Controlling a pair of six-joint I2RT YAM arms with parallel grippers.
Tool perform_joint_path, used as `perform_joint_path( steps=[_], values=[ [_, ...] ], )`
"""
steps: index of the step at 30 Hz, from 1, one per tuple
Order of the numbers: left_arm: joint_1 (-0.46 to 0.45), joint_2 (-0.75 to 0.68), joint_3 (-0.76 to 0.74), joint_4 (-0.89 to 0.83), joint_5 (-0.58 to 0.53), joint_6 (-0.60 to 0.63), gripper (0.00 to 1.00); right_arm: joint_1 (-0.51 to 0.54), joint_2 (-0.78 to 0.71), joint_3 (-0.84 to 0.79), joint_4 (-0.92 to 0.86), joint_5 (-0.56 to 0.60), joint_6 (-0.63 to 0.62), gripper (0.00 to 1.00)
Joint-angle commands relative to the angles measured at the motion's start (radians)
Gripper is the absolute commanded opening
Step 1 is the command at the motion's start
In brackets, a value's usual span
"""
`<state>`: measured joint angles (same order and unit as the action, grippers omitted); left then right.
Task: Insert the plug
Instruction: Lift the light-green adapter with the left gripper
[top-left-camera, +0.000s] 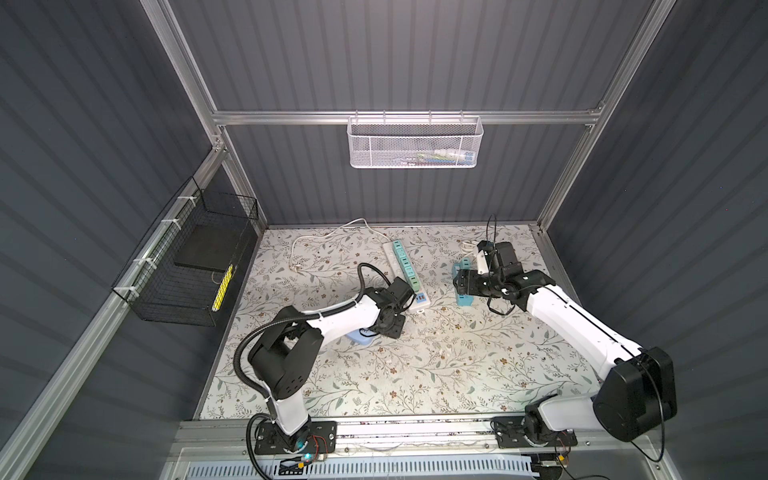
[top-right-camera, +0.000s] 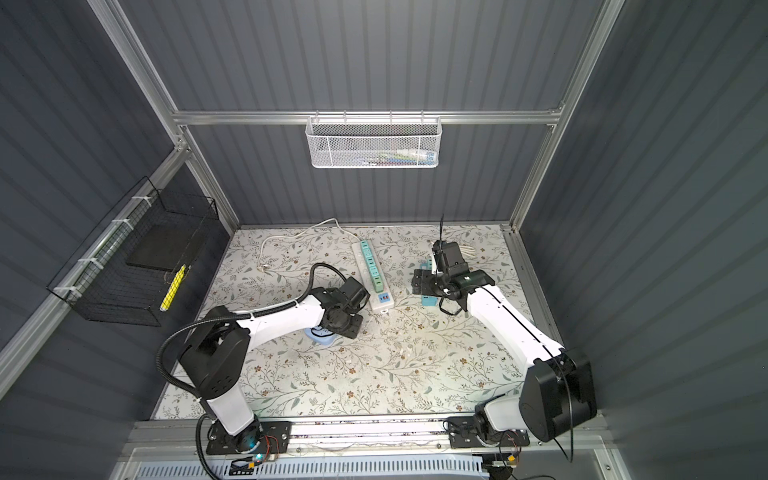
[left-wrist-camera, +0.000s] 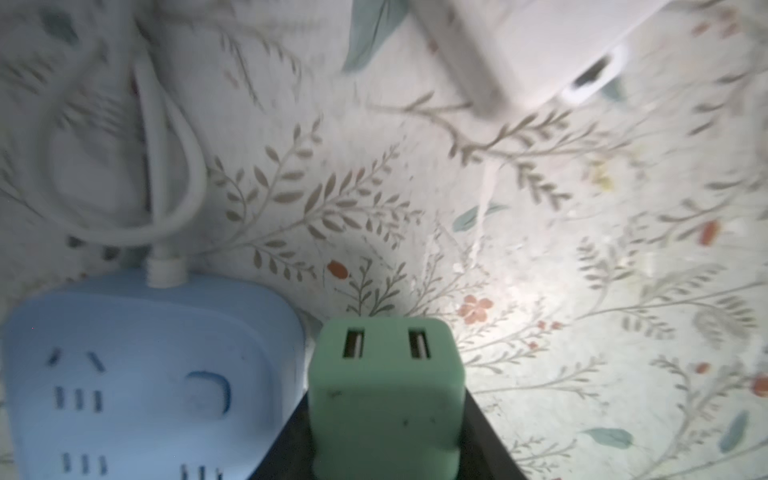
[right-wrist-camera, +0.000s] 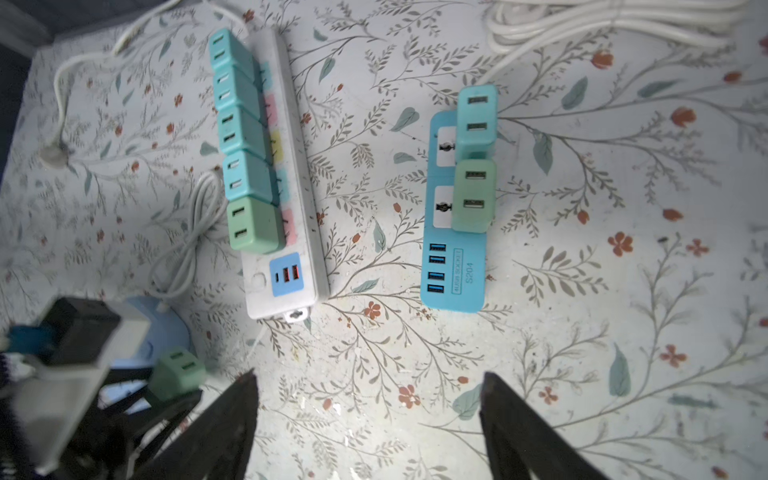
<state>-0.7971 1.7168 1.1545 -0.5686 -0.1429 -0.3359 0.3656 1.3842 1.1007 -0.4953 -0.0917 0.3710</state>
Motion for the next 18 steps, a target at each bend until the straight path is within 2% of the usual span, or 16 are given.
perform_joint_path(
  steps=[1,3,6,7,10,16,18],
  values=[
    [0.000,-0.116,-0.049,0.189,-0.002,0.140,0.20,0.002,-0.004,0.034,-0.030,-0.191,-0.072,0.66],
    [-0.004,-0.186,-0.103,0.309,0.020,0.207,0.22,0.010,0.006,0.062,-0.052,-0.291,-0.091,0.45],
    [-0.011,-0.278,-0.200,0.486,0.022,0.294,0.24,0.044,0.020,0.100,-0.078,-0.331,-0.108,0.23],
    [-0.010,-0.301,-0.228,0.537,0.022,0.321,0.24,0.057,0.032,0.122,-0.092,-0.343,-0.115,0.19],
    [-0.010,-0.343,-0.280,0.634,0.028,0.384,0.22,0.094,0.069,0.169,-0.111,-0.416,-0.132,0.20],
    [-0.010,-0.356,-0.302,0.689,0.068,0.442,0.19,0.119,0.145,0.252,-0.134,-0.569,-0.158,0.45],
    [-0.011,-0.364,-0.301,0.685,0.082,0.452,0.19,0.118,0.165,0.264,-0.126,-0.610,-0.160,0.49]
  ],
)
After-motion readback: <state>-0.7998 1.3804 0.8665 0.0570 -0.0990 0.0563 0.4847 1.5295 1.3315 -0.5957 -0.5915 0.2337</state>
